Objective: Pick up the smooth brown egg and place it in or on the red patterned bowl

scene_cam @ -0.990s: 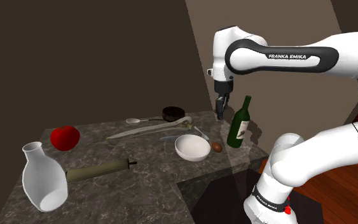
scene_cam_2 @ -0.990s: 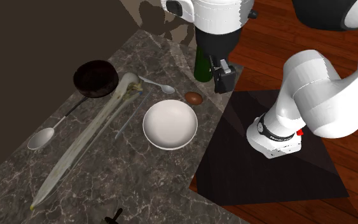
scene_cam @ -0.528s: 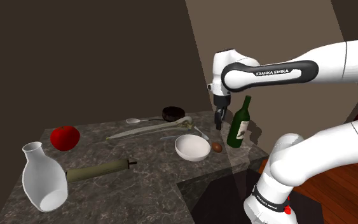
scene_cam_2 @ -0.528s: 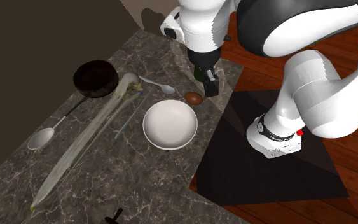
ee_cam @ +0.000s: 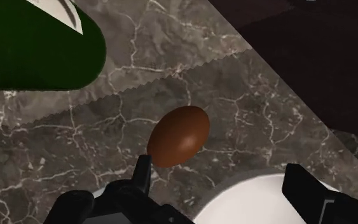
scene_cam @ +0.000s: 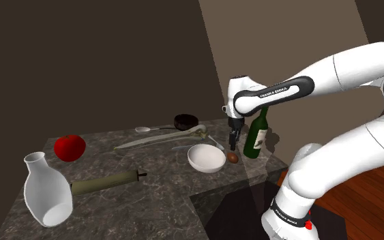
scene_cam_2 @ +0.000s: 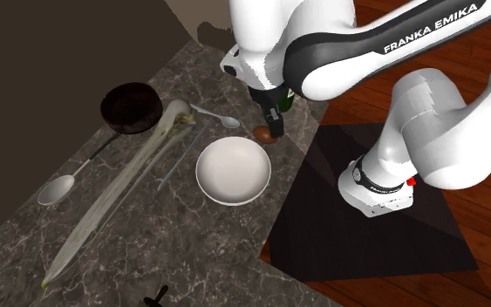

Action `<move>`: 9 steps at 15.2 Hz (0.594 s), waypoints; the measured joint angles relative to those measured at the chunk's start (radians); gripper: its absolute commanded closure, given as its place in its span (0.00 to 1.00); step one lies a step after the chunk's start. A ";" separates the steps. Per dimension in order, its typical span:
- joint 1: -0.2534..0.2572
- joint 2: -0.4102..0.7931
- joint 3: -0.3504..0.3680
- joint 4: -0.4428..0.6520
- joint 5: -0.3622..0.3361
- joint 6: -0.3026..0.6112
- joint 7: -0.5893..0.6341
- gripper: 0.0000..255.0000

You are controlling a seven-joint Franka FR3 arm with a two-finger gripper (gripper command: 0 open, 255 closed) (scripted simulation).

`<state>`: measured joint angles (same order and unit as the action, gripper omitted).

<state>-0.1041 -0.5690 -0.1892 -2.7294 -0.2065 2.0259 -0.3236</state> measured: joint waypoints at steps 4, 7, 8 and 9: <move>-0.014 0.117 -0.062 -0.040 -0.010 0.155 -0.052 0.00; -0.018 0.182 -0.086 -0.047 -0.011 0.228 -0.071 0.00; -0.018 0.196 -0.089 -0.055 -0.012 0.248 -0.072 0.00; -0.019 0.207 -0.092 -0.059 -0.014 0.264 -0.075 0.00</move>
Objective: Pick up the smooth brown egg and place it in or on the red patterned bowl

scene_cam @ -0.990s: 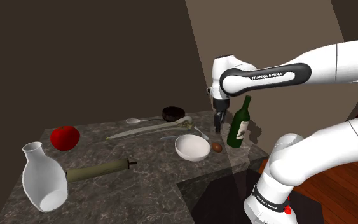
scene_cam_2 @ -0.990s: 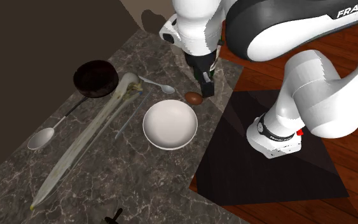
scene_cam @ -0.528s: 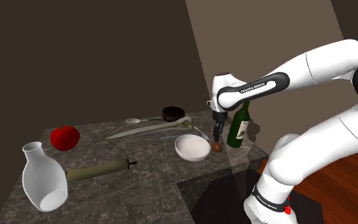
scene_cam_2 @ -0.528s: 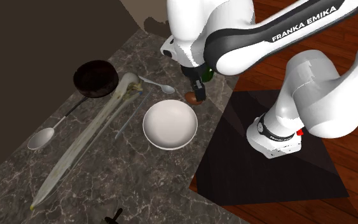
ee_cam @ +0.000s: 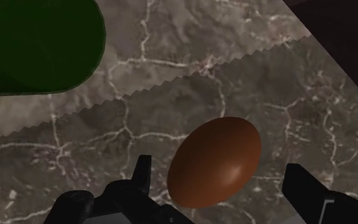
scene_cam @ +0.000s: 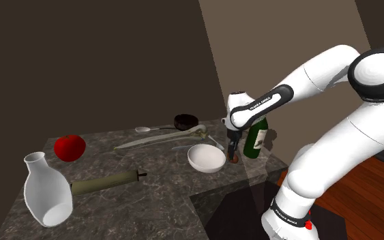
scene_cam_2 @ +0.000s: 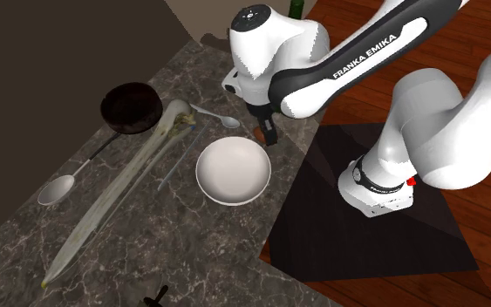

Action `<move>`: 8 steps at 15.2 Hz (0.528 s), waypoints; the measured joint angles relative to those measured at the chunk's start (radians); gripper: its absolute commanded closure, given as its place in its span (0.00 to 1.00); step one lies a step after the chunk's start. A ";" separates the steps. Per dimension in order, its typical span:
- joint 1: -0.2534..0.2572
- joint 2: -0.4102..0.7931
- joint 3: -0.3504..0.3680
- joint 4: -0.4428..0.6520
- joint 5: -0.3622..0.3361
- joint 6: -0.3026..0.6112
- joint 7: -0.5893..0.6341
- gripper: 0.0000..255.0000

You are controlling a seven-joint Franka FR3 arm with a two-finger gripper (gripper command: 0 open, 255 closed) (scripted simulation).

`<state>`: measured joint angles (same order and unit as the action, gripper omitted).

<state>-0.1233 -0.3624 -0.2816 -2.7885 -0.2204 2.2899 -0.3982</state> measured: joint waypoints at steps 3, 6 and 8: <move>-0.001 0.034 -0.007 -0.026 -0.005 0.059 0.001 0.00; -0.003 0.054 -0.011 -0.032 -0.007 0.086 -0.002 0.00; -0.002 0.057 -0.012 -0.032 -0.006 0.090 -0.002 0.00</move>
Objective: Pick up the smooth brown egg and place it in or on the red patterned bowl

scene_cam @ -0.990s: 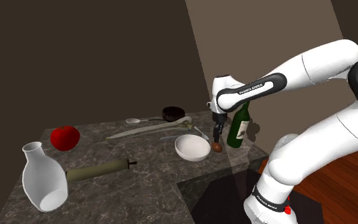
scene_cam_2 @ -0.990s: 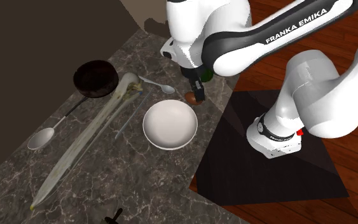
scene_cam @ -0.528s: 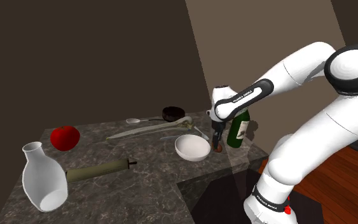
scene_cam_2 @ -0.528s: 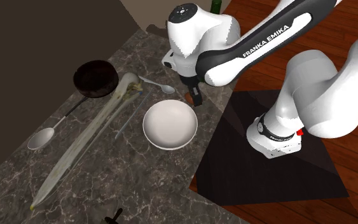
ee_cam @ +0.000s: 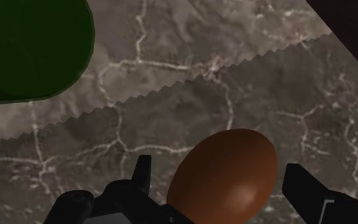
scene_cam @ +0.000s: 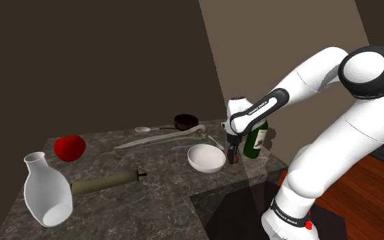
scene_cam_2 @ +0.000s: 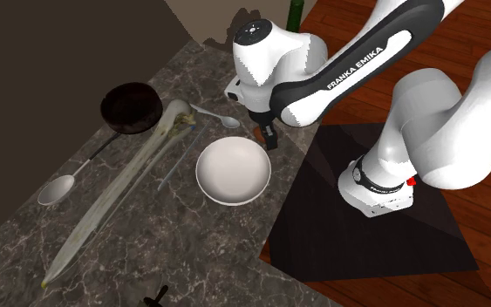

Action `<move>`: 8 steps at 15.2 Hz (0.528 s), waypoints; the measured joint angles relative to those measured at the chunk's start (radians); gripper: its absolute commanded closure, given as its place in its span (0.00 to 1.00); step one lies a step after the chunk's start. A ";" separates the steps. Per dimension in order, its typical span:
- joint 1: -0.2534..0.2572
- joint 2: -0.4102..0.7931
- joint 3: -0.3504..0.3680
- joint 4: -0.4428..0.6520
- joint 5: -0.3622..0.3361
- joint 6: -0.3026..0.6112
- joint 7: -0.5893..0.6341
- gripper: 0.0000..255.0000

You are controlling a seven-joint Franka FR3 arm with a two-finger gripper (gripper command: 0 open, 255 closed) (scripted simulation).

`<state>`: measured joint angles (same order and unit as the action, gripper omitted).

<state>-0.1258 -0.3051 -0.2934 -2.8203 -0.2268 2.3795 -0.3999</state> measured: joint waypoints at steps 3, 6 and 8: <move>0.000 0.001 0.000 0.000 0.000 0.001 0.000 1.00; 0.000 0.001 0.000 0.000 0.000 0.001 0.000 1.00; 0.000 0.001 0.000 0.000 0.000 0.001 0.000 1.00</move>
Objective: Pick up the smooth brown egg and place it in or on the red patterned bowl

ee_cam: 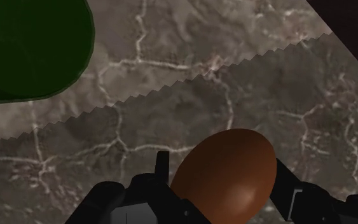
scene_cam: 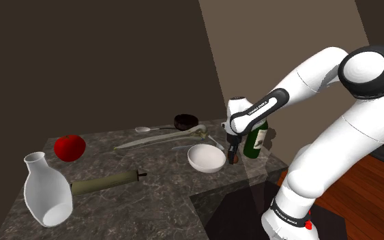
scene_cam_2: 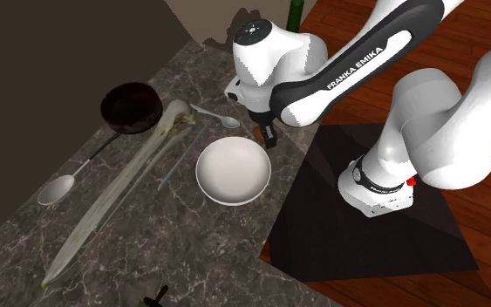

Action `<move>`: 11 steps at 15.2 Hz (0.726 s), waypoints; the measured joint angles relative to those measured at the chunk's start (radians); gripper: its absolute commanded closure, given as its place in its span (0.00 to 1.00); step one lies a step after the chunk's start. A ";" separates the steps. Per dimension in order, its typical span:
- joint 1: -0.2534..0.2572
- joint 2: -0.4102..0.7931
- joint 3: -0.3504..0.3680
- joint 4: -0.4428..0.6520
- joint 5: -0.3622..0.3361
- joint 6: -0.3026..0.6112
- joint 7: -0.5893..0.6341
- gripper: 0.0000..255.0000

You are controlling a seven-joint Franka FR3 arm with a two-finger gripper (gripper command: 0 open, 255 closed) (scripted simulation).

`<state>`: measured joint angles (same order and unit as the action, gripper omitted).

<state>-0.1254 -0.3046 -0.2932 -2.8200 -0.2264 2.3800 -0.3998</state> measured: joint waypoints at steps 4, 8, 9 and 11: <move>0.000 0.000 0.000 0.000 0.000 0.000 0.000 1.00; -0.002 -0.032 0.004 0.007 -0.001 -0.038 0.000 1.00; -0.003 -0.046 0.005 0.011 -0.001 -0.056 -0.001 1.00; -0.003 -0.073 0.010 0.018 0.000 -0.091 0.001 1.00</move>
<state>-0.1287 -0.3773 -0.2827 -2.8016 -0.2265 2.2895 -0.3987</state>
